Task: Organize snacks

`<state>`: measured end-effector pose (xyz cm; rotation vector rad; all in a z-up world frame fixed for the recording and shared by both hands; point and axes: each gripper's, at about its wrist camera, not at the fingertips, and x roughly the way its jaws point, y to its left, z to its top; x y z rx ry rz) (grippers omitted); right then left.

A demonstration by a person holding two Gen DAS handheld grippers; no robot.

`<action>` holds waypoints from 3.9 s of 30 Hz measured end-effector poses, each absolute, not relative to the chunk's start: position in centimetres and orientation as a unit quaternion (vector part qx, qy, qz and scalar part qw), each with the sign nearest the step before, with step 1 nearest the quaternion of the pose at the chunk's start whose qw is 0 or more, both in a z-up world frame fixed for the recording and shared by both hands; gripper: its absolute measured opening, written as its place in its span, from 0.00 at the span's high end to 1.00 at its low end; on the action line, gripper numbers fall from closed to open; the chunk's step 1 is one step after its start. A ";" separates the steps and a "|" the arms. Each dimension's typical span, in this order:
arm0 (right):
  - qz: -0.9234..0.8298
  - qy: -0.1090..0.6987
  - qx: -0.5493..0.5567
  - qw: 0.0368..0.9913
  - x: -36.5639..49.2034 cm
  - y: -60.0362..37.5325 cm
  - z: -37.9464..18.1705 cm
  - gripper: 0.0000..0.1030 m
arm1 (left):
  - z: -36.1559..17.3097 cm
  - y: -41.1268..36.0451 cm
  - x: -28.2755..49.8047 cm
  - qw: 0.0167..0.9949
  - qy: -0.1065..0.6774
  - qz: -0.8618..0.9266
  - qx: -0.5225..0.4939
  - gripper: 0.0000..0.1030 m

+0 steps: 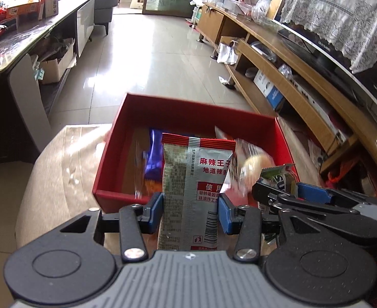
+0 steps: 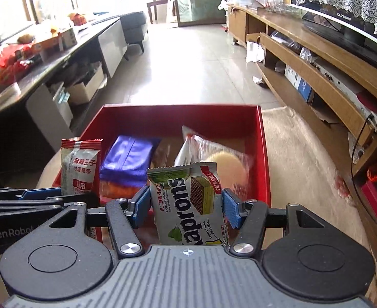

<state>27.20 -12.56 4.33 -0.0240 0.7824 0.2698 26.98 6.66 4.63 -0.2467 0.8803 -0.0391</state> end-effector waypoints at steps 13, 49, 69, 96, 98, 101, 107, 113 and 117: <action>0.130 0.366 0.019 0.921 31.8 -13.1 3.9 0.36 | 4.3 6.2 31.9 0.905 0.413 -0.007 -0.098 0.61; 0.152 0.377 0.033 0.913 35.7 -13.1 0.8 0.14 | 0.6 7.5 36.8 0.893 0.435 0.041 -0.104 0.62; 0.125 0.375 0.049 0.917 33.0 -15.0 3.4 0.12 | 2.7 7.6 32.7 0.890 0.435 0.012 -0.133 0.57; 0.142 0.377 0.027 0.915 29.2 -18.2 3.1 0.12 | -3.7 1.6 28.4 0.849 0.493 0.076 -0.175 0.31; 0.149 0.377 0.030 0.914 29.2 -18.5 3.0 0.12 | -4.1 0.7 29.0 0.846 0.501 0.093 -0.159 0.28; 0.155 0.377 0.035 0.912 29.3 -18.8 3.0 0.12 | -4.6 -0.3 29.1 0.845 0.504 0.116 -0.137 0.26; 0.178 0.374 0.063 0.908 28.9 -19.4 3.9 0.12 | -5.4 0.1 26.5 0.834 0.528 0.122 -0.104 0.23; 0.192 0.370 0.062 0.907 27.3 -18.9 5.2 0.11 | -5.6 1.6 22.3 0.819 0.564 0.090 -0.061 0.23; 0.196 0.364 0.042 0.909 25.9 -18.1 6.3 0.11 | -5.6 3.6 19.9 0.809 0.578 0.077 -0.069 0.23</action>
